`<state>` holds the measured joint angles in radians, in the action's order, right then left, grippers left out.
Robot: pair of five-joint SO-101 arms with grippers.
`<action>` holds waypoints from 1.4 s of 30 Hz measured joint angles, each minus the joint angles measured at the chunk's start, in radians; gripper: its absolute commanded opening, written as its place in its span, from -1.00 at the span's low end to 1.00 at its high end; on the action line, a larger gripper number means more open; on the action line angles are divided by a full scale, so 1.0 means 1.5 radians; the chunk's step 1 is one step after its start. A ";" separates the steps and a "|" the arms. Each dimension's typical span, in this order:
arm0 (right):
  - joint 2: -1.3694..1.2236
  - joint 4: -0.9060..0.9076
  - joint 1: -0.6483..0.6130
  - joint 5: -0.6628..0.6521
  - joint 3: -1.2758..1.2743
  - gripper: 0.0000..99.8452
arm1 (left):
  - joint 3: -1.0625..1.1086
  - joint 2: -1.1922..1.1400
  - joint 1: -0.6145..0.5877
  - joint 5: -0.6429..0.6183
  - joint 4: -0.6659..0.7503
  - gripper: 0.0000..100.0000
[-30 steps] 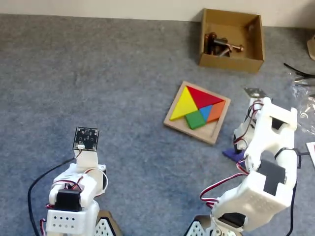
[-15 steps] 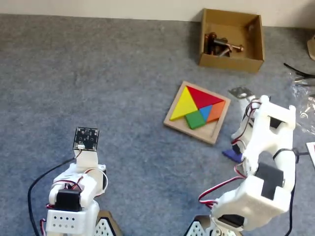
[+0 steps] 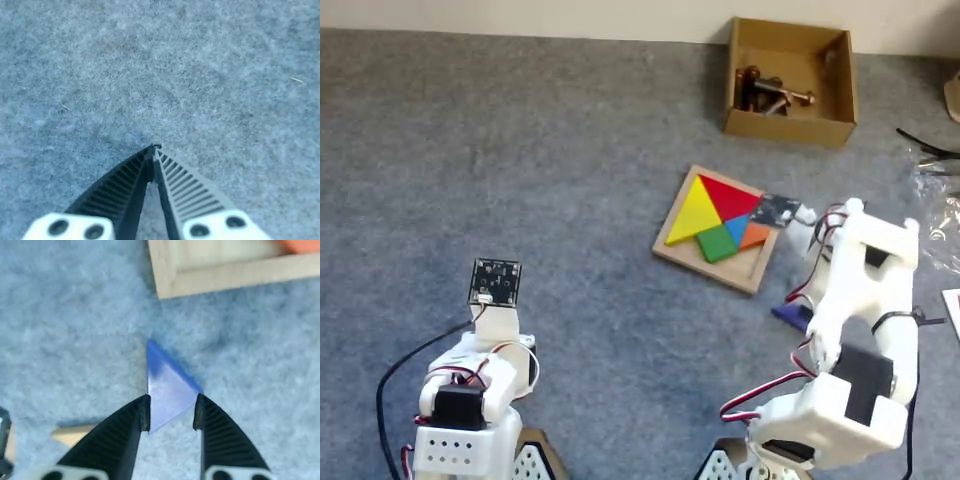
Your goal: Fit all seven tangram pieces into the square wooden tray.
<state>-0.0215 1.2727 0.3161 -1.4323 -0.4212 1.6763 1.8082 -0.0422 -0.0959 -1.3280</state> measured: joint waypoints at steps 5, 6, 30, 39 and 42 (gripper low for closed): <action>0.000 -0.061 -0.023 0.000 -0.051 -0.71 | 0.000 0.000 0.000 0.000 0.000 -0.99; 0.000 -0.070 -0.028 -0.005 -0.059 -0.71 | 0.000 0.000 0.000 0.000 0.000 -0.99; 0.044 -0.278 -0.075 0.071 -0.252 -0.72 | 0.000 0.000 0.000 0.000 0.000 -0.99; 0.044 -0.286 -0.066 0.107 -0.253 -0.72 | 0.000 0.000 0.000 0.000 0.000 -0.99; 0.046 -0.287 -0.066 0.183 -0.253 -0.72 | 0.000 0.000 0.000 0.000 0.000 -0.99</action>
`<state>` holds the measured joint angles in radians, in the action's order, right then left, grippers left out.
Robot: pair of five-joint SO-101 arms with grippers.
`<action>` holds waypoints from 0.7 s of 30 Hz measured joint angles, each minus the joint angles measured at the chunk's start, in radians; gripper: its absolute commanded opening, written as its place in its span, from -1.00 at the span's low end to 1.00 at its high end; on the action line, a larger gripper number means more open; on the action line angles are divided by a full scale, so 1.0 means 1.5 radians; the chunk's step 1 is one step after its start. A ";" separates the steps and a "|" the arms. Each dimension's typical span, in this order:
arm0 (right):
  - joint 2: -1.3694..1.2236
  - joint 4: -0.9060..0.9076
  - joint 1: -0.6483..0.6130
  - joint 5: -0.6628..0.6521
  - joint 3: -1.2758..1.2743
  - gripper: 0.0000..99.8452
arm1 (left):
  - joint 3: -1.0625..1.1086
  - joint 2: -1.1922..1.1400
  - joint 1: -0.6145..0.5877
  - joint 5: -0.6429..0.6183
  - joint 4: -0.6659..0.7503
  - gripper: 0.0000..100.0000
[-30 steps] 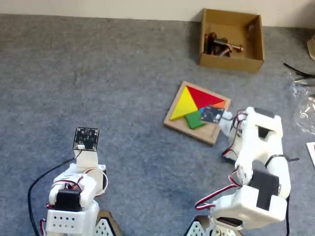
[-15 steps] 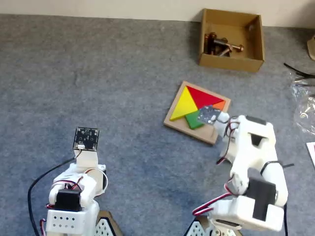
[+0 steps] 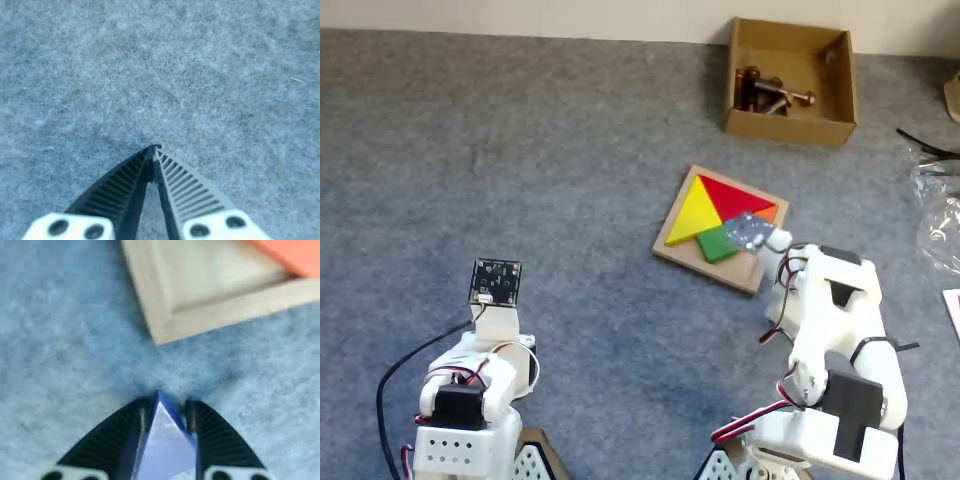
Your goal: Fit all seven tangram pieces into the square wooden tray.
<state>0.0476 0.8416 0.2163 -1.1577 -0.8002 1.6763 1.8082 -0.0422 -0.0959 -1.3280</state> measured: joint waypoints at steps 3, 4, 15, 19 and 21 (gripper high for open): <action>0.000 0.000 -0.004 0.085 0.000 -0.72 | 0.000 0.000 0.000 0.000 0.000 -0.99; 0.000 0.000 -0.004 0.109 0.000 -0.74 | 0.000 0.000 0.000 0.000 0.000 -0.99; 0.000 -0.025 0.002 0.226 0.004 -0.99 | 0.000 0.000 0.000 0.000 0.000 -0.99; 0.000 -0.026 0.002 0.232 0.003 -0.99 | 0.000 0.000 0.000 0.000 0.000 -0.99; 0.000 -0.026 0.002 0.234 0.003 -0.99 | 0.000 0.000 0.000 0.000 0.000 -0.99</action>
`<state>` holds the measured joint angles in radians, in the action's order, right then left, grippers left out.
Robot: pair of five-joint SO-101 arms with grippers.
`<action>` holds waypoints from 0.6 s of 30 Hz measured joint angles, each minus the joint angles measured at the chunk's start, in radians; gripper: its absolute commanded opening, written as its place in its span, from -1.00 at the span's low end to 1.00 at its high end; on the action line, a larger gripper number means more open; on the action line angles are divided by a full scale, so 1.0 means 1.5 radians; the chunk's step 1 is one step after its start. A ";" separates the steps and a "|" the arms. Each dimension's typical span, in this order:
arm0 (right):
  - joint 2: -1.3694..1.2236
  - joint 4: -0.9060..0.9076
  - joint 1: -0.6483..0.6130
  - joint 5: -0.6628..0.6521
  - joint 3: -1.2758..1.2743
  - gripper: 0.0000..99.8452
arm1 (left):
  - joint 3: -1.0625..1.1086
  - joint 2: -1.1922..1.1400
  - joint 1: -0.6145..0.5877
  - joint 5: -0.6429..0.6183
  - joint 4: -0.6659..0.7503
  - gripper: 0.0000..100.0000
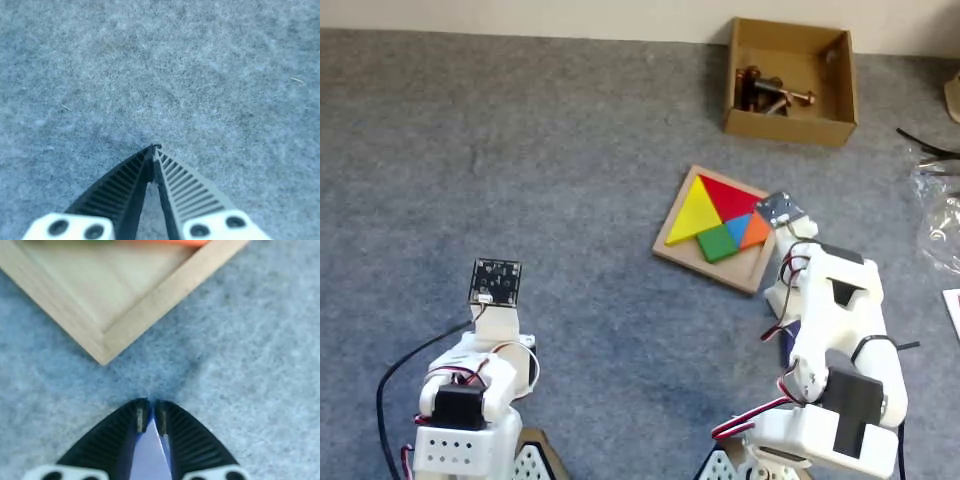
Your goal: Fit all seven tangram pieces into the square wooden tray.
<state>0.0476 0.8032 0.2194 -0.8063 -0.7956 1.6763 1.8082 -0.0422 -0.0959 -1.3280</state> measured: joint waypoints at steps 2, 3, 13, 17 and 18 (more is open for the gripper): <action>-0.001 0.006 0.000 0.001 0.003 -0.99 | 0.000 0.000 0.000 0.000 0.000 -0.99; -0.001 0.014 0.000 0.001 0.006 -0.99 | 0.000 0.000 0.000 0.000 0.000 -0.99; -0.009 0.043 0.027 0.001 0.045 -0.99 | 0.000 0.000 0.000 0.000 0.000 -0.99; -0.004 0.105 0.071 0.001 0.100 -0.98 | 0.000 0.000 0.000 0.000 0.000 -0.99; 0.005 0.125 0.084 0.001 0.119 -0.98 | 0.000 0.000 0.000 0.000 0.000 -0.99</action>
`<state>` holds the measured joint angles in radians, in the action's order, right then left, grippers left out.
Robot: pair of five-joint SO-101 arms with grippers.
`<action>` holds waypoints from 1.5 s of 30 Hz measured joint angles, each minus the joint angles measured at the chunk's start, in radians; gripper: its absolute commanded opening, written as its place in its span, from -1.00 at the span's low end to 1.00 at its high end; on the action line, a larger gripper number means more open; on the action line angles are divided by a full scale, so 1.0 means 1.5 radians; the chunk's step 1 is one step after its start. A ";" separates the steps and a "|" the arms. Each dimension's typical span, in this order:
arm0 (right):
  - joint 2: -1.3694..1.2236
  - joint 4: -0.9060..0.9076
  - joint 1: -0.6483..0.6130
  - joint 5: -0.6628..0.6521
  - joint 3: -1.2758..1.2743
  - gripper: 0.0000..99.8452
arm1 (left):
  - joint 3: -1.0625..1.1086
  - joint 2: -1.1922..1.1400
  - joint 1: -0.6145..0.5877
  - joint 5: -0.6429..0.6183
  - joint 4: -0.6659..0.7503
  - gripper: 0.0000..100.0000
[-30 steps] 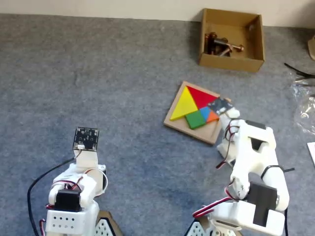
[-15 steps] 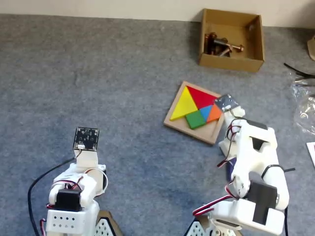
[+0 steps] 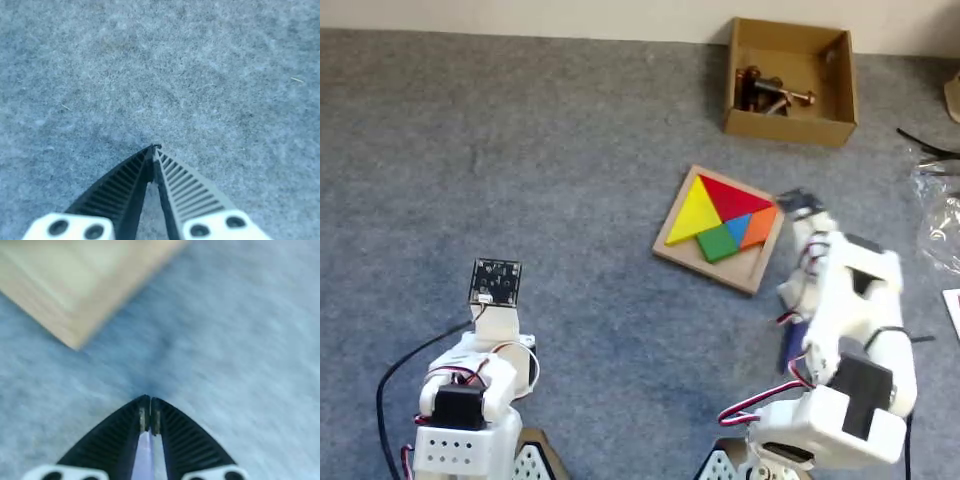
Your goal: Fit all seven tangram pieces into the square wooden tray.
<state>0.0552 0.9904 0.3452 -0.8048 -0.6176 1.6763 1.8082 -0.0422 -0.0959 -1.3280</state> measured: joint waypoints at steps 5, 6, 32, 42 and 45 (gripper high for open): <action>0.062 0.105 0.020 -0.088 0.071 -0.98 | 0.000 0.000 0.000 0.000 0.000 -0.99; 0.074 0.132 0.018 -0.127 0.079 -0.98 | 0.000 0.000 0.000 0.000 0.000 -0.99; 0.119 0.282 -0.013 0.289 0.061 -0.99 | 0.000 0.000 0.000 0.000 0.000 -0.99; 0.120 0.282 -0.013 0.313 -0.001 -0.99 | 0.000 0.000 0.000 0.000 0.000 -0.99; 0.120 0.282 -0.014 0.317 -0.002 -0.99 | 0.000 0.000 0.000 0.000 0.000 -0.99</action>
<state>0.2348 1.4139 0.3237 -0.3291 -0.6206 1.6763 1.8082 -0.0422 -0.0959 -1.3280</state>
